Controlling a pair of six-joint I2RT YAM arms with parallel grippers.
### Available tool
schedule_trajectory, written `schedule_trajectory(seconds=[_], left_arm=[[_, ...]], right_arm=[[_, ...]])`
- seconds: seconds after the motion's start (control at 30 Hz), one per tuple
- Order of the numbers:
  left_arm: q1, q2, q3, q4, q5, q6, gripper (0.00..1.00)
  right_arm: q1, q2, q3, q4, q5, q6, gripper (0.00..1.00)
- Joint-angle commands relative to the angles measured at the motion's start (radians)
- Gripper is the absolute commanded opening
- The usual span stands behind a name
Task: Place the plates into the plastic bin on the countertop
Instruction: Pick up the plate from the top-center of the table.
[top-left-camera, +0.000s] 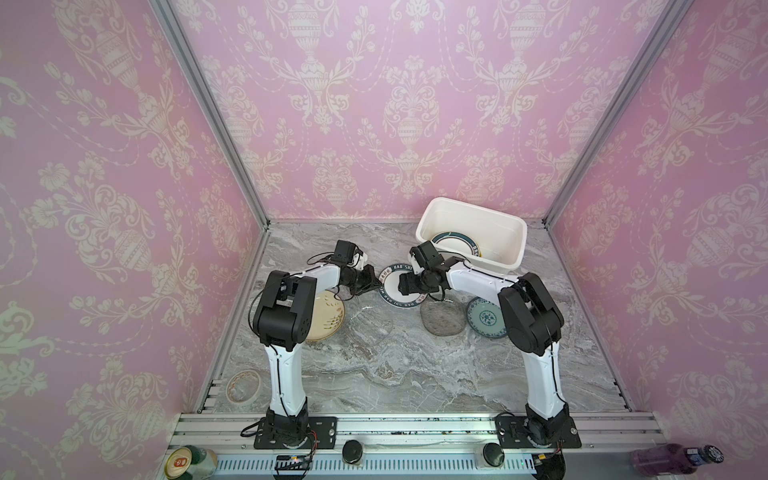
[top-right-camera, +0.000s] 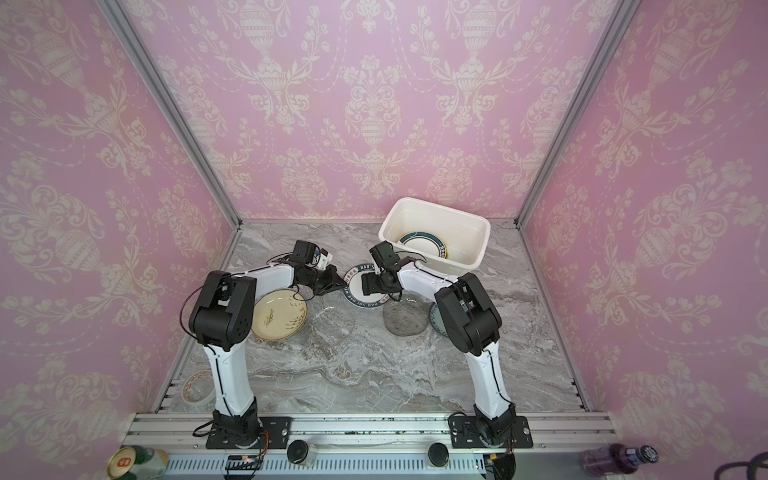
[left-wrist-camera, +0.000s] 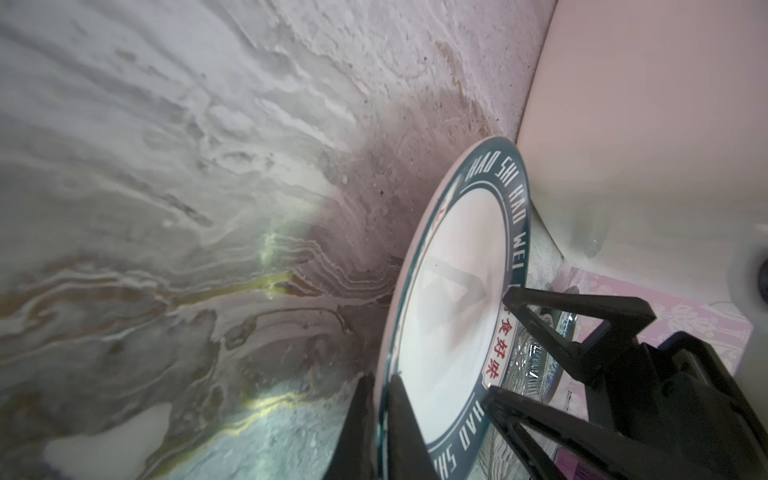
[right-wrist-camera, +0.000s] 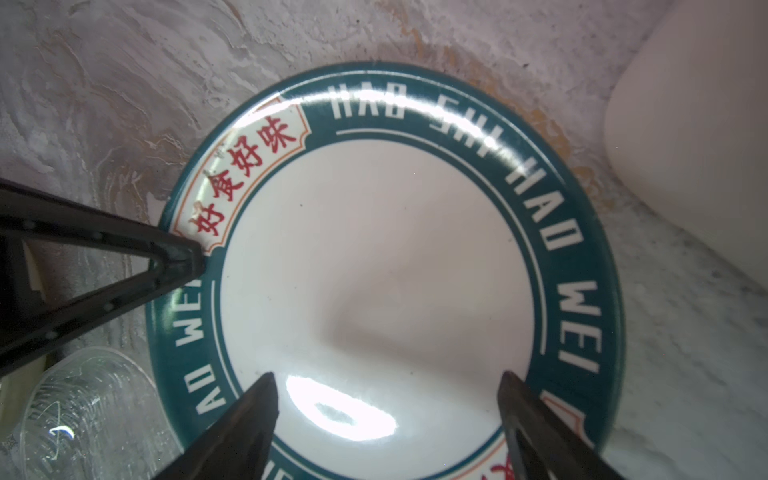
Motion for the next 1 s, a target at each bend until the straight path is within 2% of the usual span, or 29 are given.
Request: schedule_trajectory(seconds=[0.0, 0.47, 0.67, 0.83, 0.97], left_arm=[[0.004, -0.041, -0.012, -0.047, -0.07, -0.014, 0.0], [0.065, -0.305, -0.018, -0.171, -0.194, -0.032, 0.0], [0.075, -0.455, -0.012, -0.208, -0.163, -0.078, 0.0], [0.074, -0.576, -0.028, -0.172, -0.096, -0.201, 0.0], [0.073, -0.64, -0.061, -0.101, -0.014, -0.32, 0.0]], right_arm=[[0.007, -0.114, 0.057, -0.033, 0.014, 0.022, 0.85], [-0.016, -0.42, 0.005, -0.169, -0.034, 0.051, 0.87], [-0.087, -0.525, -0.066, -0.159, -0.205, 0.151, 0.86], [-0.145, -0.619, -0.146, -0.095, -0.324, 0.196, 0.86], [-0.199, -0.689, -0.242, 0.027, -0.442, 0.297, 0.85]])
